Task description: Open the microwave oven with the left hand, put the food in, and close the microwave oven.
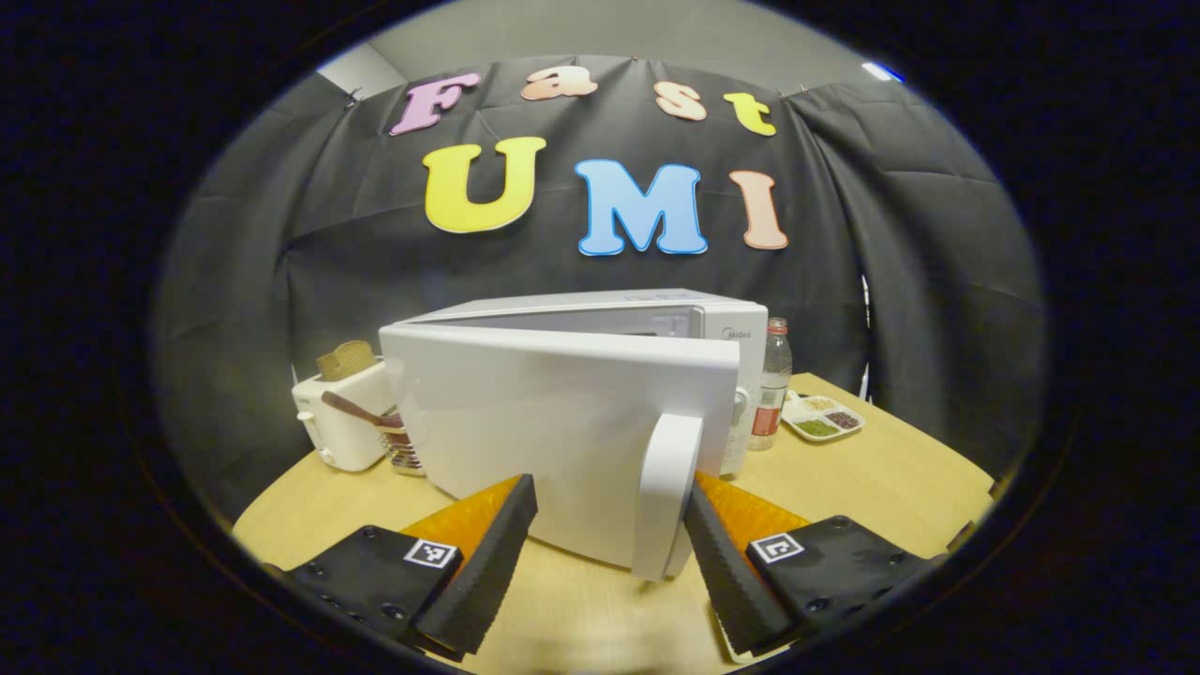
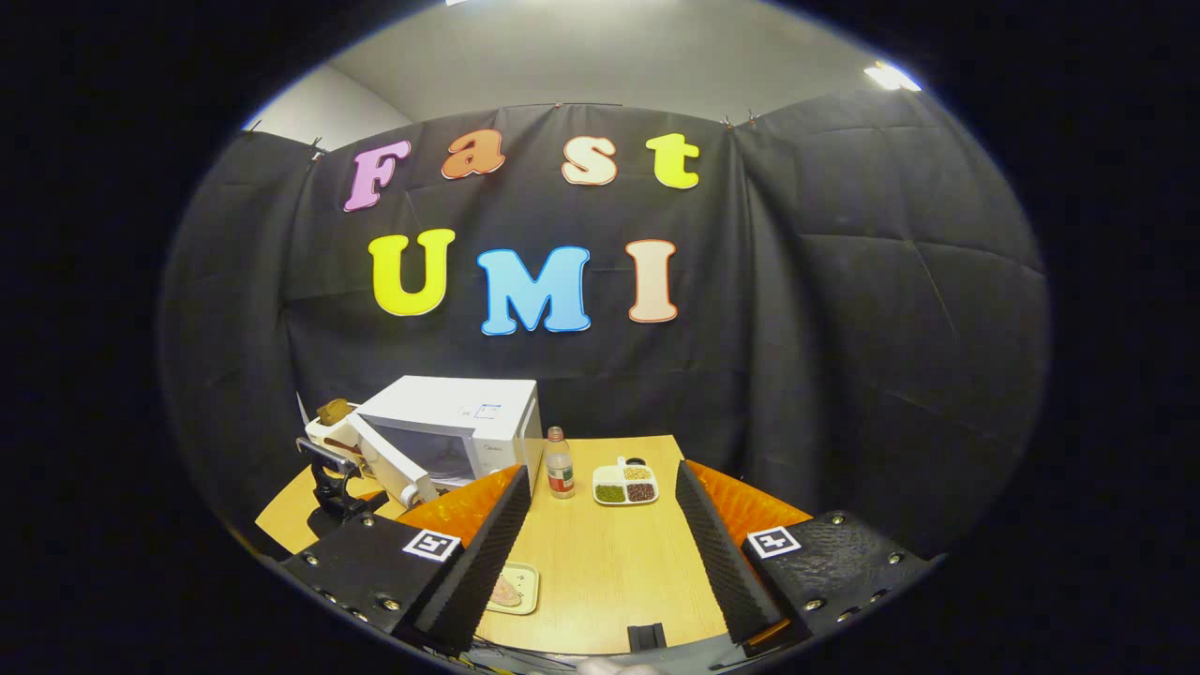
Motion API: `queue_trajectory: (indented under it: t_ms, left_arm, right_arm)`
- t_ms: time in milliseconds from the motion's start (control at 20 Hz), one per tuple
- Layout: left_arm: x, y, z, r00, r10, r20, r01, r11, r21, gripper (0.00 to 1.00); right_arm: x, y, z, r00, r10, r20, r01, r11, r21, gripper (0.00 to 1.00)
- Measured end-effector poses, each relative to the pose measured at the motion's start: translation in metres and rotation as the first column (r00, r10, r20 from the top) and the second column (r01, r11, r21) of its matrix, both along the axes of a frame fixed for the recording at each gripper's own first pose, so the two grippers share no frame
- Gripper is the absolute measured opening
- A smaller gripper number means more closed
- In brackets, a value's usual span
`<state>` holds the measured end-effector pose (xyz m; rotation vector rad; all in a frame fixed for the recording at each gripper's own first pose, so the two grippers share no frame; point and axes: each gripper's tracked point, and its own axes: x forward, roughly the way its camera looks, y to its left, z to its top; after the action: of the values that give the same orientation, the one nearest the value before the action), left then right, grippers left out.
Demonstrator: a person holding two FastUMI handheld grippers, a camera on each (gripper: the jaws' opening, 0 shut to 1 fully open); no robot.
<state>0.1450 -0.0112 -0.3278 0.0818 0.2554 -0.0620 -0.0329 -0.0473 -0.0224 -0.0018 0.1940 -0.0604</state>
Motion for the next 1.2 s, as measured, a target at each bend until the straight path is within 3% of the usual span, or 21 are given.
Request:
queue_trajectory:
  t_ms: [250, 750, 1000, 1200]
  left_arm:
    - [-0.054, 0.056, 0.005, 0.998, 0.068, 0.000, -0.068, 0.997, 0.029, 0.95]
    - [-0.126, 0.188, 0.006, 0.969, 0.249, -0.003, -0.248, 0.966, 0.073, 0.98]
    - [-0.144, 0.230, 0.001, 0.952, 0.304, -0.022, -0.303, 0.952, 0.034, 1.00]
    - [-0.156, 0.262, 0.009, 0.934, 0.357, 0.011, -0.356, 0.931, 0.080, 0.95]
  right_arm:
    - [0.003, 0.043, -0.010, 0.995, 0.102, -0.013, -0.102, 0.995, 0.020, 0.95]
    - [0.012, 0.143, -0.023, 0.953, 0.301, -0.024, -0.300, 0.953, 0.037, 0.95]
    - [0.014, 0.166, -0.023, 0.939, 0.342, -0.023, -0.341, 0.939, 0.032, 0.95]
    - [0.015, 0.173, -0.027, 0.935, 0.354, -0.023, -0.353, 0.935, 0.029, 0.95]
